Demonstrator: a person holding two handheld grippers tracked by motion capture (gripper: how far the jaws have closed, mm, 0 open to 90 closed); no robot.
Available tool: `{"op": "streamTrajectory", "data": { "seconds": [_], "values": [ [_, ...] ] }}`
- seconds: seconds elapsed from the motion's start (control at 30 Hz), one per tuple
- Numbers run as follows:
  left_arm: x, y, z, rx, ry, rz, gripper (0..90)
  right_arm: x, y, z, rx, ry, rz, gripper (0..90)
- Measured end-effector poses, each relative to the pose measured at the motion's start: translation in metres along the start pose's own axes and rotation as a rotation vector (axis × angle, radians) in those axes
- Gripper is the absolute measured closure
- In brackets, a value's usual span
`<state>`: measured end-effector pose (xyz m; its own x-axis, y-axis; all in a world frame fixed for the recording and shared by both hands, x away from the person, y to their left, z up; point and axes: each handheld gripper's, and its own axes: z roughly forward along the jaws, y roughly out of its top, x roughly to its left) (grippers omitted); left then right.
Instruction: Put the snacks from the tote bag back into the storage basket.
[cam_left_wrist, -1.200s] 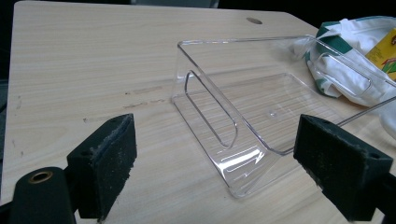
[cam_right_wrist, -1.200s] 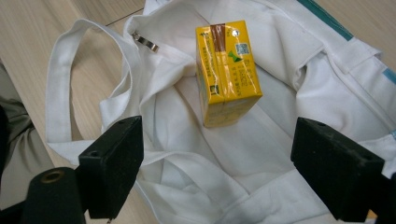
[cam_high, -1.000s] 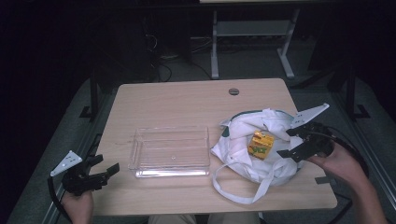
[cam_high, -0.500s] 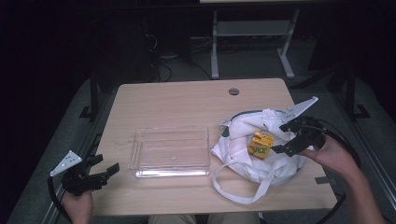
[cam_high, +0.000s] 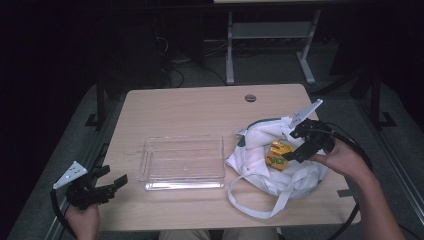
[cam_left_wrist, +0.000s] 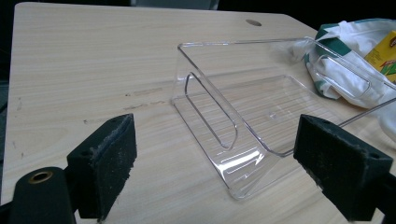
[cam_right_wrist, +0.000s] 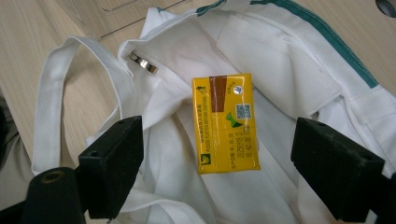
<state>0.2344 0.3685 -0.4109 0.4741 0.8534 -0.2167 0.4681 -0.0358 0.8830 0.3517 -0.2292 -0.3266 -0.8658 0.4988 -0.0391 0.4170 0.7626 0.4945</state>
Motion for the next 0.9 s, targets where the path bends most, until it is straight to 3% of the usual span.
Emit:
{"op": "streamTrajectory", "data": {
  "seconds": [0.9],
  "values": [
    [0.0, 0.0, 0.0, 0.0, -0.001, 0.004, 12.7, -0.007, 0.009, 0.026, 0.071, 0.026, -0.003, 19.3]
  ]
}}
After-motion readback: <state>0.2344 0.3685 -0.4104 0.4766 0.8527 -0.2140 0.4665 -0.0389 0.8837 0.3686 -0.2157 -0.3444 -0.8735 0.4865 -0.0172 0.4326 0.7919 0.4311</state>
